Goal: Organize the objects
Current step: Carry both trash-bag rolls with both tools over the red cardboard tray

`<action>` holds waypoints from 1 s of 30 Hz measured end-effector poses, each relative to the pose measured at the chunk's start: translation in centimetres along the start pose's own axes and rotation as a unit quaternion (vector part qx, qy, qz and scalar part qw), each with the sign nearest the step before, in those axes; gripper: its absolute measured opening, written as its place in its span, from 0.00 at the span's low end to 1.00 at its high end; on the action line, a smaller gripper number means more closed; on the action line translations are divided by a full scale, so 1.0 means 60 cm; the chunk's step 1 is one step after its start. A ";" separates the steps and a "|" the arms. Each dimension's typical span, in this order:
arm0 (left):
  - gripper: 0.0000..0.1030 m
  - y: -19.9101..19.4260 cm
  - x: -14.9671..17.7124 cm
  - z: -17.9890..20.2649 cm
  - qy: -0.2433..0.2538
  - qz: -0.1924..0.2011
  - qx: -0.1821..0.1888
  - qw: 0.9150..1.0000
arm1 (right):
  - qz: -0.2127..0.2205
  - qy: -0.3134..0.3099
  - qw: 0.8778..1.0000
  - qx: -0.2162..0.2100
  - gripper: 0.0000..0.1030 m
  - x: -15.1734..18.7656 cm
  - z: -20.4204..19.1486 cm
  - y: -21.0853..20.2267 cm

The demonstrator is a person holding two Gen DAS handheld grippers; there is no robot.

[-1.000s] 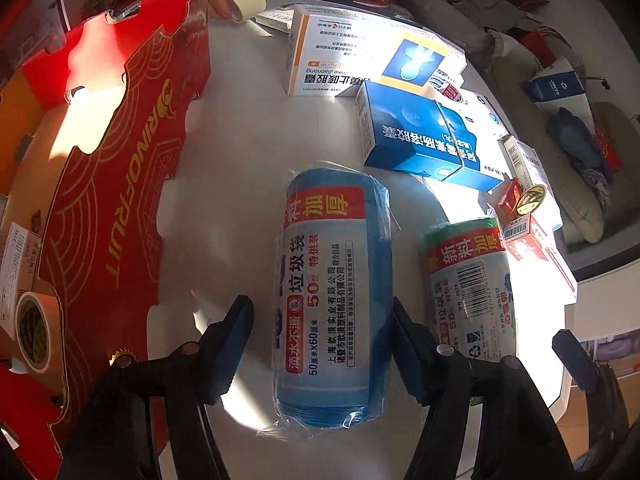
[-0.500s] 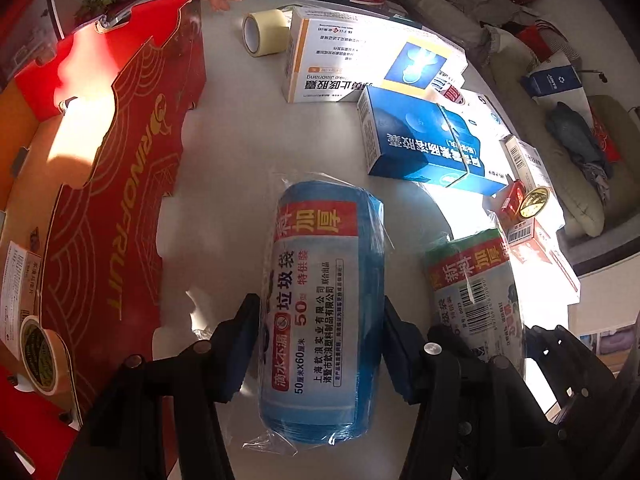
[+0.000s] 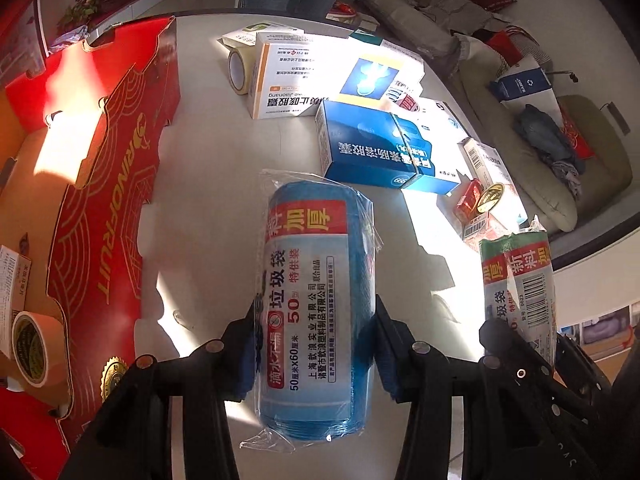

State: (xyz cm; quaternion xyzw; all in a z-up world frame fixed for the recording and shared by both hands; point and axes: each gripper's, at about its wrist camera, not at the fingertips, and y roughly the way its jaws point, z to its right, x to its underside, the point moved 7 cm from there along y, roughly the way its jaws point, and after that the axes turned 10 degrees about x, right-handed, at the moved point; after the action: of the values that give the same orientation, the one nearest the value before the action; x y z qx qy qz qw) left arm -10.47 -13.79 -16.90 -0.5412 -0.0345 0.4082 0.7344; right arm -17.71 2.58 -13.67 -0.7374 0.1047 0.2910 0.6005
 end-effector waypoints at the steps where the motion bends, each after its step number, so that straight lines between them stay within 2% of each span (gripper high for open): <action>1: 0.50 -0.006 -0.001 0.006 0.007 0.005 0.000 1.000 | 0.002 0.007 1.000 -0.002 0.45 0.000 0.004 -0.004; 7: 0.50 -0.049 -0.002 0.033 0.054 0.036 -0.023 0.998 | 0.023 0.030 0.999 -0.009 0.45 0.003 0.018 -0.037; 14: 0.50 -0.119 -0.001 0.061 0.099 0.083 -0.043 0.991 | 0.058 0.055 0.997 -0.021 0.45 0.006 0.026 -0.095; 18: 0.50 -0.170 0.004 0.057 0.098 0.111 -0.041 0.988 | 0.082 0.056 0.995 -0.031 0.45 0.000 0.020 -0.135; 23: 0.50 -0.240 0.004 0.049 0.109 0.148 -0.060 0.981 | 0.116 0.056 0.990 -0.058 0.45 -0.012 0.000 -0.185; 30: 0.50 -0.297 0.011 0.015 0.089 0.175 -0.081 0.977 | 0.133 0.032 0.987 -0.079 0.45 -0.031 -0.044 -0.217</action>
State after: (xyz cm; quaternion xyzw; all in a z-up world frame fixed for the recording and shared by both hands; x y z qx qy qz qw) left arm -0.48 -14.12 -2.09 -0.6310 0.0933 0.4760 0.6054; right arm -11.85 3.06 -1.62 -0.7710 0.1975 0.3522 0.4926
